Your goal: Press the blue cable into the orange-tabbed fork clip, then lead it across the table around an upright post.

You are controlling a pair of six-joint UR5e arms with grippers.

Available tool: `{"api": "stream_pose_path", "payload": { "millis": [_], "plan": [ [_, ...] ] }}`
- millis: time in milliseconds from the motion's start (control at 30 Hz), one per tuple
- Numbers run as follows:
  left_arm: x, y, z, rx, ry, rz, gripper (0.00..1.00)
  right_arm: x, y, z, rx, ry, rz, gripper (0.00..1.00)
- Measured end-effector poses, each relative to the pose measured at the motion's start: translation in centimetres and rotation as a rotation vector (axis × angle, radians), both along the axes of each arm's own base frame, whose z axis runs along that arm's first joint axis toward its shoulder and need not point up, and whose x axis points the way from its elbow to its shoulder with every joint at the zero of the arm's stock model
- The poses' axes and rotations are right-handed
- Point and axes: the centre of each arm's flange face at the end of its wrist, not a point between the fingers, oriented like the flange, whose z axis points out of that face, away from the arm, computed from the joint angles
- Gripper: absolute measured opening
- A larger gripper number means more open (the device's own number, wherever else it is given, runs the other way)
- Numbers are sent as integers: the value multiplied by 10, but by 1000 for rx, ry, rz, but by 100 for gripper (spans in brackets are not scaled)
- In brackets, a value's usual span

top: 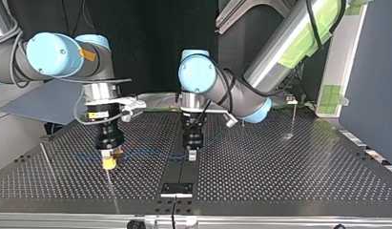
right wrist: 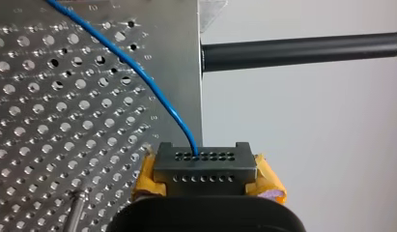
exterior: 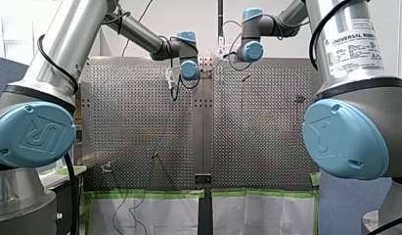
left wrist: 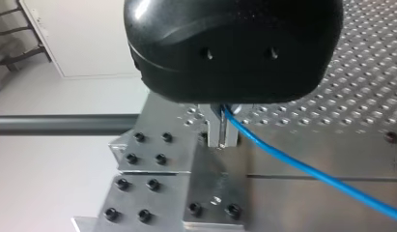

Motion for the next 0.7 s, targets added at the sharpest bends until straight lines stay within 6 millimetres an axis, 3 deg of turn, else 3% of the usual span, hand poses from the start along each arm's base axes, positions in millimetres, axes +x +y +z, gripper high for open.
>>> {"api": "stream_pose_path", "payload": {
  "millis": [467, 700],
  "plan": [
    [1, -8, 31, -8, -16, -19, 1, -14, -3, 12, -6, -19, -14, 0],
    [2, -12, 36, -7, -17, -30, 1, -18, -5, 13, -3, -18, -21, 0]
  ]
}}
